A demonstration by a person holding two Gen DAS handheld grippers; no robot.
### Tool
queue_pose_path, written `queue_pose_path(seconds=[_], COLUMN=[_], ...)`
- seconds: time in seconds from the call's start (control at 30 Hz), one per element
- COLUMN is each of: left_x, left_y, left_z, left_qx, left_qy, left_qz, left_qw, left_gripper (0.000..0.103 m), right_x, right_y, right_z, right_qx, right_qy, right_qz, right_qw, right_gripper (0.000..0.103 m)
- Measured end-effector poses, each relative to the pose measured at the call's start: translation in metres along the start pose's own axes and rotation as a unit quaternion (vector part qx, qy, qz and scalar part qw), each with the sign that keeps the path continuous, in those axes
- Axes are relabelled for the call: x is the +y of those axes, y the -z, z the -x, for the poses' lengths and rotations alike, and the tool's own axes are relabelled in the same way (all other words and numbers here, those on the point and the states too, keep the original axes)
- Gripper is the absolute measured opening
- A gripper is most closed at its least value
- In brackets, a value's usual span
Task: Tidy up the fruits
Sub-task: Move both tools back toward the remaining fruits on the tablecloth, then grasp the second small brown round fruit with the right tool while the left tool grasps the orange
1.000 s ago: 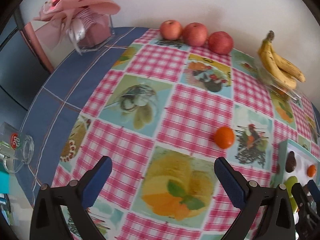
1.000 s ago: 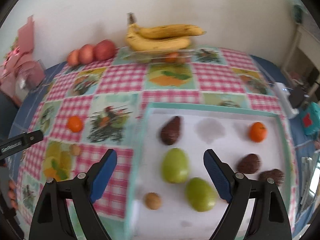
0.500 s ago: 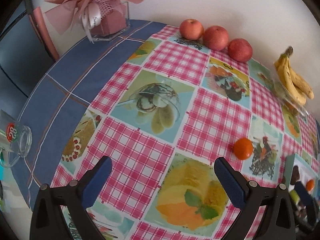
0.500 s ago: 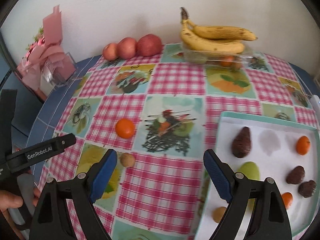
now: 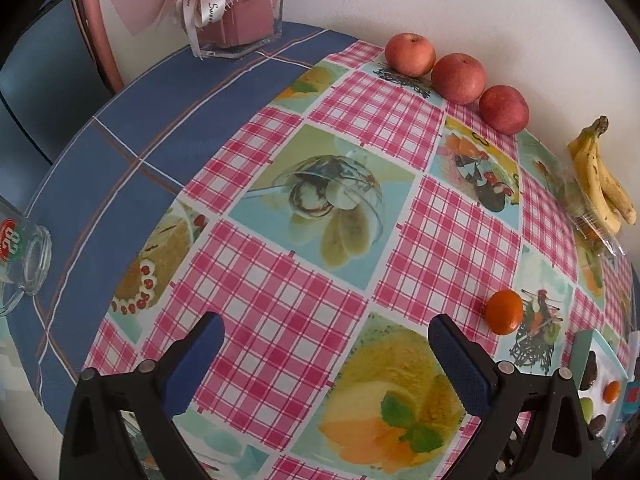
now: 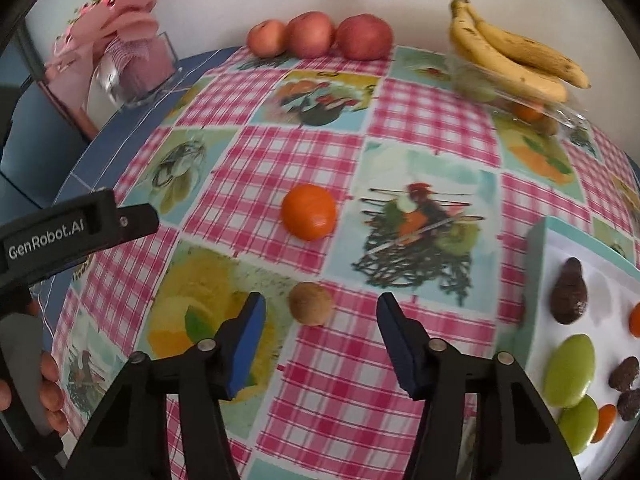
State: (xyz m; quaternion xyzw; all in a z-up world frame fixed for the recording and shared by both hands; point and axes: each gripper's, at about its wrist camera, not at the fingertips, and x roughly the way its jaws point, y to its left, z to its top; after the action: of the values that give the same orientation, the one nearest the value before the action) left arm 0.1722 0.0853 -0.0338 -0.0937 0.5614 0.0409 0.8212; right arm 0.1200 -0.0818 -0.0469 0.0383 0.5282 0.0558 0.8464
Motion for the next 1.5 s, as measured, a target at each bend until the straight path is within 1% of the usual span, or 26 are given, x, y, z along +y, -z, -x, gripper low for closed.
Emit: queue_pose_path(seconds=[0.03,0.1,0.17,0.23,0.33,0.4,0.5,0.6,0.73,0.83,0.93,1.07,1.13,1.17,1.2,1.23,1.27,1.33,1.4,1.5], left_x=[-0.001,-0.003,-0.005,-0.006,-0.007,-0.008,-0.01,-0.013,-0.018,-0.023,-0.028,-0.036,-0.04,-0.042,-0.045,-0.049,-0.054,-0.063,-0.072,-0.085], left_y=[0.0,0.001,0.0,0.001,0.001,0.002,0.002,0.003,0.004,0.005,0.006,0.004,0.001,0.0,-0.001,-0.001,-0.001,-0.001,0.0,0.0], left_z=[-0.001,-0.003,-0.005,-0.006,-0.008,-0.008,-0.011,-0.014,-0.016,-0.018,-0.018,-0.016,-0.018,-0.019,-0.02,-0.021,-0.022,-0.023,-0.024,-0.024], left_qx=[0.001,0.005,0.007,0.01,0.014,0.016,0.021,0.027,0.034,0.038,0.036,0.026,0.026,0.026,0.027,0.028,0.028,0.027,0.025,0.02], left_qy=[0.0,0.001,0.001,0.002,0.004,0.007,0.008,0.013,0.029,0.028,0.031,0.037,0.053,0.063,0.077,0.088,0.093,0.1,0.114,0.128], left_qz=[-0.001,-0.004,-0.006,-0.007,-0.007,-0.006,-0.007,-0.008,-0.007,-0.009,-0.016,-0.012,-0.006,-0.003,-0.003,-0.006,-0.011,-0.024,-0.034,-0.048], left_qw=[1.0,1.0,1.0,0.9999,0.9999,0.9998,0.9997,0.9995,0.999,0.9988,0.9987,0.9989,0.9983,0.9976,0.9967,0.9957,0.9952,0.9943,0.9926,0.9904], left_gripper=[0.103,0.103,0.103,0.103,0.103,0.103,0.103,0.103,0.103,0.103,0.103,0.102,0.101,0.099,0.093,0.09,0.086,0.083,0.075,0.073], right_x=[0.001,0.003,0.004,0.004,0.003,0.003,0.001,-0.007,-0.028,-0.043,-0.058,-0.073,-0.079,-0.081,-0.083,-0.085,-0.086,-0.088,-0.091,-0.094], right_y=[0.0,0.0,0.001,0.001,0.001,0.001,0.0,-0.001,0.0,0.0,-0.001,-0.002,-0.003,-0.003,-0.004,-0.004,-0.004,-0.004,-0.005,-0.004], right_z=[-0.002,-0.006,-0.011,-0.012,-0.014,-0.015,-0.015,-0.014,-0.011,-0.008,-0.003,0.007,0.012,0.014,0.017,0.02,0.022,0.024,0.027,0.032], right_qx=[0.002,0.007,0.013,0.016,0.015,0.014,0.012,0.01,0.008,0.006,0.003,-0.007,-0.012,-0.014,-0.016,-0.019,-0.021,-0.024,-0.028,-0.032], right_qy=[-0.002,-0.001,0.005,0.002,0.0,-0.004,-0.009,-0.002,0.01,0.013,0.011,0.01,0.005,0.003,0.003,0.003,0.003,0.002,0.002,0.0], right_qz=[0.002,0.005,0.008,0.008,0.006,0.008,0.002,-0.005,-0.031,-0.049,-0.067,-0.082,-0.092,-0.095,-0.097,-0.098,-0.099,-0.1,-0.104,-0.108], right_qw=[1.0,1.0,1.0,1.0,1.0,1.0,1.0,1.0,0.999,0.999,0.998,0.997,0.996,0.995,0.995,0.995,0.995,0.995,0.994,0.994], right_gripper=[0.049,0.043,0.042,0.033,0.03,0.027,0.027,0.026,0.026,0.026,0.026,0.026,0.026,0.026,0.026,0.026,0.026,0.026,0.026,0.026])
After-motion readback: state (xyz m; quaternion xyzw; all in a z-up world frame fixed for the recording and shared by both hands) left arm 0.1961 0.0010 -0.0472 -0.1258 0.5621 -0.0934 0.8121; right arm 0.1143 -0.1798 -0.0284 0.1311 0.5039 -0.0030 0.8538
